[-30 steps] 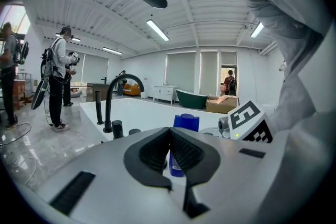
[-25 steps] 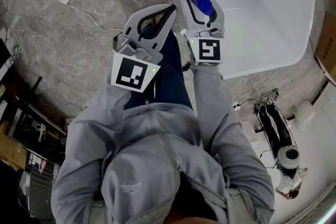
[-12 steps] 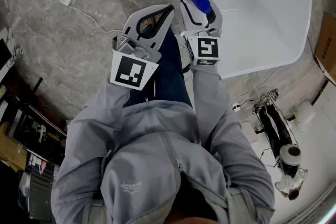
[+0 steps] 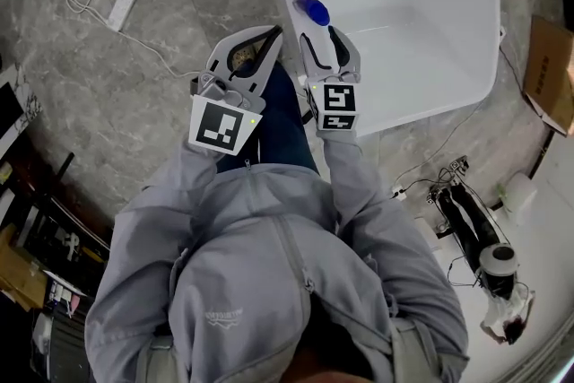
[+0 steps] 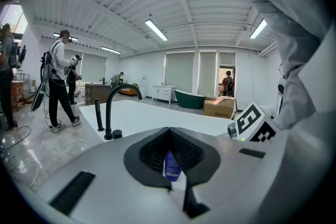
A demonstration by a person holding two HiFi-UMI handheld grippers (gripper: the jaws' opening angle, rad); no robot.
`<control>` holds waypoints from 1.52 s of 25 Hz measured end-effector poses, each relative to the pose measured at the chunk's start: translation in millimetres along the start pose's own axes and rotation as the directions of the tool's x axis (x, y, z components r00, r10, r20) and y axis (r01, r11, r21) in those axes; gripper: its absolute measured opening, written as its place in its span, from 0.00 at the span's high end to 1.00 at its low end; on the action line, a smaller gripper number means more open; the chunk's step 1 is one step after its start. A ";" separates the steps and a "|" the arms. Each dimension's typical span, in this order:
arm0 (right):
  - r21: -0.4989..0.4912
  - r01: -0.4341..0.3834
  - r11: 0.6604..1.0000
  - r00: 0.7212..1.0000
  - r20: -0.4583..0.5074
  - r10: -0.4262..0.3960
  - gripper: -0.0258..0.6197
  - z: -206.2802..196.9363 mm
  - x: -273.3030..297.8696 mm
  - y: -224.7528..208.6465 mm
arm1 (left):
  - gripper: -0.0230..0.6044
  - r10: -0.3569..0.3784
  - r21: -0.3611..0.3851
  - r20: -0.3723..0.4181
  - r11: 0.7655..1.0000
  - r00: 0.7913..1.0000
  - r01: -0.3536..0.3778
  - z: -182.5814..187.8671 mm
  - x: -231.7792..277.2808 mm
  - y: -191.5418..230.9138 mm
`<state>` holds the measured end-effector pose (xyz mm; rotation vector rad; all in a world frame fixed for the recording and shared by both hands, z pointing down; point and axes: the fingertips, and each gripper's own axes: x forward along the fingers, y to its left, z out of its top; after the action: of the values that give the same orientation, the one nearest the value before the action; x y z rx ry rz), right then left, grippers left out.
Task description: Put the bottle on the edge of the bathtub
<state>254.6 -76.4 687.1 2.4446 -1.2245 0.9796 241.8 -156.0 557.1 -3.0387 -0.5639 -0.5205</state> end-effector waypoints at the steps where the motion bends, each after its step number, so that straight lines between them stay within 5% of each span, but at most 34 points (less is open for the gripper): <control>1: 0.004 0.004 1.000 1.000 0.004 -0.004 0.66 6.2 -5.5 1.1 | 0.95 0.000 0.001 0.005 1.000 1.000 0.000 5.2 -2.6 -1.1; 3: -0.004 0.005 1.000 1.000 0.018 -0.005 0.81 20.1 -17.2 4.8 | 0.95 0.006 -0.005 0.018 1.000 1.000 -0.006 16.4 -7.8 -1.9; 8: -0.030 -0.019 0.999 0.999 0.045 0.020 0.95 66.3 -50.0 12.5 | 0.95 0.026 0.006 0.052 1.000 0.998 -0.026 54.4 -17.5 0.7; 16: -0.159 -0.029 0.987 0.984 0.171 0.056 0.95 165.1 -83.0 5.8 | 0.95 0.096 -0.007 0.133 0.995 0.986 -0.096 116.4 -34.8 12.3; 23: -0.161 -0.008 0.987 0.963 0.266 0.051 0.95 229.2 -119.5 9.2 | 0.95 0.180 -0.042 0.185 0.984 0.966 -0.175 158.7 -66.0 27.1; 29: -0.167 -0.004 0.986 0.905 0.418 0.074 0.95 287.6 -162.7 38.4 | 0.95 0.285 -0.130 0.186 0.956 0.940 -0.264 192.7 -98.6 43.0; 38: -0.202 -0.047 0.978 0.823 0.548 0.152 0.95 350.9 -209.4 83.3 | 0.95 0.432 -0.150 0.215 0.901 0.876 -0.408 238.8 -153.4 59.2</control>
<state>262.3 -166.1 279.8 2.6226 -1.5447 0.1270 204.1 -248.7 285.0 -3.1957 0.1424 -0.1601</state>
